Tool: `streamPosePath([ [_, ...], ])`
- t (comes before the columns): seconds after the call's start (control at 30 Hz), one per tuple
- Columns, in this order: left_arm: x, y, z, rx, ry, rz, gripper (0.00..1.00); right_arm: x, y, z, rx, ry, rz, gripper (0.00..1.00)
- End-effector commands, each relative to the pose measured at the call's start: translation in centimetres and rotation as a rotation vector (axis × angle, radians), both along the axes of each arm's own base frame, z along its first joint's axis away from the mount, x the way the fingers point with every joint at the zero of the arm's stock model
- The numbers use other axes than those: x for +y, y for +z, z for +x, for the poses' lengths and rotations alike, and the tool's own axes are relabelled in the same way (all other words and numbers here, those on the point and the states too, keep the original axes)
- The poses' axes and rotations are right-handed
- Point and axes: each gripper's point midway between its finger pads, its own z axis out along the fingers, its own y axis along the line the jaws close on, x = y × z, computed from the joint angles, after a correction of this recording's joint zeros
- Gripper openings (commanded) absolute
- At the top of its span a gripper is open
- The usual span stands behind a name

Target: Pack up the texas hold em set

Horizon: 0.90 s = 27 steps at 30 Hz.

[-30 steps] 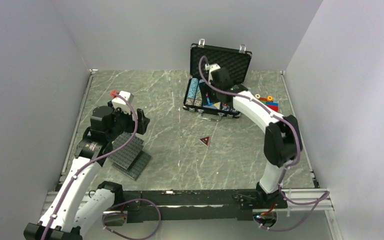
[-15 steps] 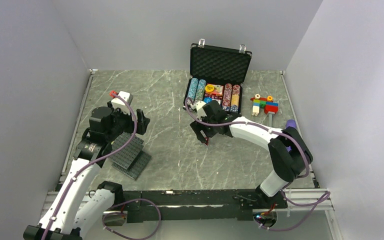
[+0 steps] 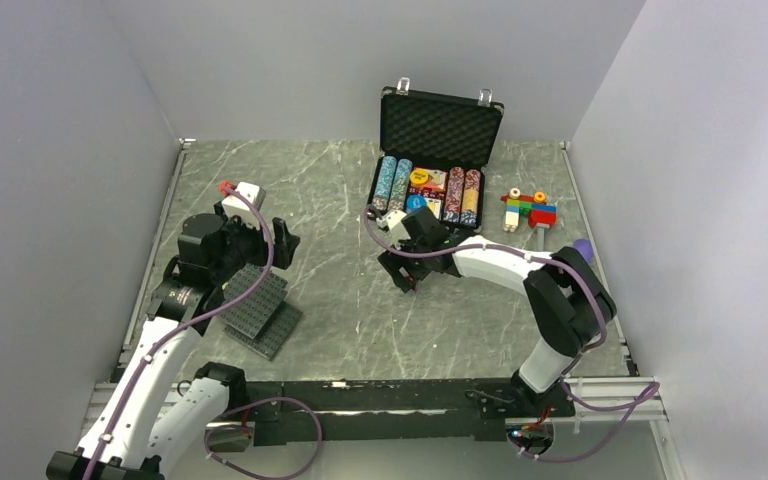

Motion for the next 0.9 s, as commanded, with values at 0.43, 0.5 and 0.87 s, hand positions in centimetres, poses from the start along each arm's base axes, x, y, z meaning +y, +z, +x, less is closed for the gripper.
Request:
streamPosePath([
  [0.43, -0.2, 1.6, 0.2, -0.055, -0.010, -0.018, 0.98, -0.2, -0.7, 0.6, 0.011, 0.015, -0.008, 0.84],
  [0.5, -0.2, 1.6, 0.2, -0.055, -0.012, -0.018, 0.98, -0.5, -1.0, 0.6, 0.016, 0.011, -0.013, 0.84],
  [0.87, -0.2, 1.6, 0.2, -0.056, -0.011, -0.018, 0.98, -0.7, -2.2, 0.1, 0.052, 0.006, -0.032, 0.80],
])
